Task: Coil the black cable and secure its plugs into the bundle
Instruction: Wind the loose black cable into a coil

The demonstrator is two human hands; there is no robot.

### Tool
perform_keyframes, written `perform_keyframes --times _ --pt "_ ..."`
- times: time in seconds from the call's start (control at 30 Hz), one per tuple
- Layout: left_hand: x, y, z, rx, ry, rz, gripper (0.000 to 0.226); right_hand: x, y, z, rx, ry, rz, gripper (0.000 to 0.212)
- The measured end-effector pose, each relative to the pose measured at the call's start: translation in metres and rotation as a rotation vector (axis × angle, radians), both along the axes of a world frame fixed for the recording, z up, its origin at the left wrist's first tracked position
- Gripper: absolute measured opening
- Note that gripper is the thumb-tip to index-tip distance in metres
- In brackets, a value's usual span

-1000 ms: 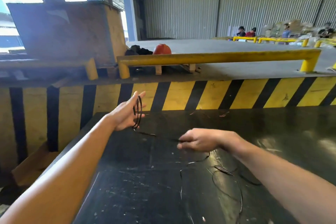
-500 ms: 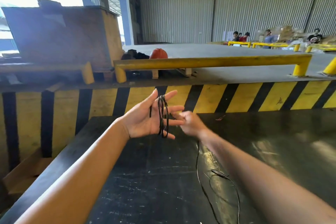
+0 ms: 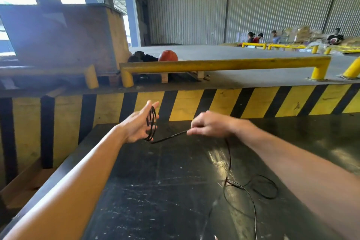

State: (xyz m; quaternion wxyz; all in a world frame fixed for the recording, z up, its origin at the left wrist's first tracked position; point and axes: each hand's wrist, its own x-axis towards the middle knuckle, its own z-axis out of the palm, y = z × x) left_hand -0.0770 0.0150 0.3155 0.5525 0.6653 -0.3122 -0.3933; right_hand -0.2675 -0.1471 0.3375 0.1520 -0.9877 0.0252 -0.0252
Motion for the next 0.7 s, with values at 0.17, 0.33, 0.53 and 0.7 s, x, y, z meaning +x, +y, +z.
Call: perform_keyframes --times 0.17,0.33,0.53,0.7 --pt "-0.046 -0.008 -0.013 0.335 -0.010 -0.510 0.053 0.007 -0.014 0.044 0.020 -0.191 -0.065 0.021" --pt "-0.061 -0.009 0.012 -0.041 0.323 -0.652 0.056 0.018 -0.022 0.000 0.316 -0.384 -0.188 0.047" --pt "-0.053 -0.019 0.038 -0.356 0.376 -0.375 0.056 0.021 0.028 -0.094 0.431 -0.204 -0.259 0.037" --pt "-0.020 -0.015 0.033 -0.186 0.157 -0.189 0.055 -0.003 0.045 -0.082 0.141 0.039 -0.106 0.031"
